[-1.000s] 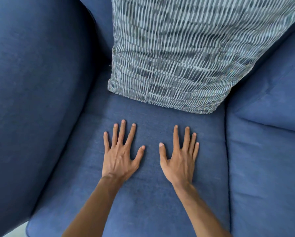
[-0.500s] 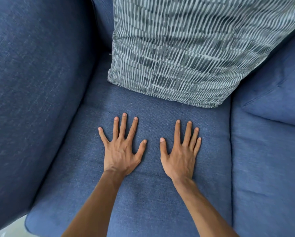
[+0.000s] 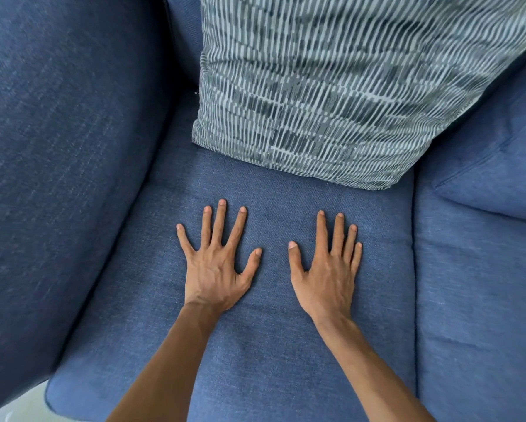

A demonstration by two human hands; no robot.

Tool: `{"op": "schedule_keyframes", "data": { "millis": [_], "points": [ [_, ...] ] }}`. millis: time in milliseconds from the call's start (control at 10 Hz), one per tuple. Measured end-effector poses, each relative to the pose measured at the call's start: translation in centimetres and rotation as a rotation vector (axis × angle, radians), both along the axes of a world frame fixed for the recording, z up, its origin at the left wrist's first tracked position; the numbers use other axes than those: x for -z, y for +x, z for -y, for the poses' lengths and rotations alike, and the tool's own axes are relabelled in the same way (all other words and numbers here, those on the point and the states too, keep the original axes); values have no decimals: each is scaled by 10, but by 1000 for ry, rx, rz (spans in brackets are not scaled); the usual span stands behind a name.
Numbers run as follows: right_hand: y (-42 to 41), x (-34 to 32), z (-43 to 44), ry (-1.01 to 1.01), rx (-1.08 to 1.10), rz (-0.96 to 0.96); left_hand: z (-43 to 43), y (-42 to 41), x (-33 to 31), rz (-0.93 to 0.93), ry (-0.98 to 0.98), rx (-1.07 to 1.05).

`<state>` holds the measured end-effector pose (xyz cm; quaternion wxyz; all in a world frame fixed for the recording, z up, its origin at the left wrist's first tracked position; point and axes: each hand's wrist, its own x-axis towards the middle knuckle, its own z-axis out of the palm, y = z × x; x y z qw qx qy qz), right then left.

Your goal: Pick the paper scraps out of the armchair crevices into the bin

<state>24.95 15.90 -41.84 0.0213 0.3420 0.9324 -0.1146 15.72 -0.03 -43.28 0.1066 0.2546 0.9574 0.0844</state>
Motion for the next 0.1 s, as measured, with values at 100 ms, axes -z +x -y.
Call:
{"op": "schedule_keyframes", "data": {
  "millis": [100],
  "points": [
    [-4, -34, -11, -208, 59, -153, 0, 2, 1, -15, -4, 1]
  ]
}}
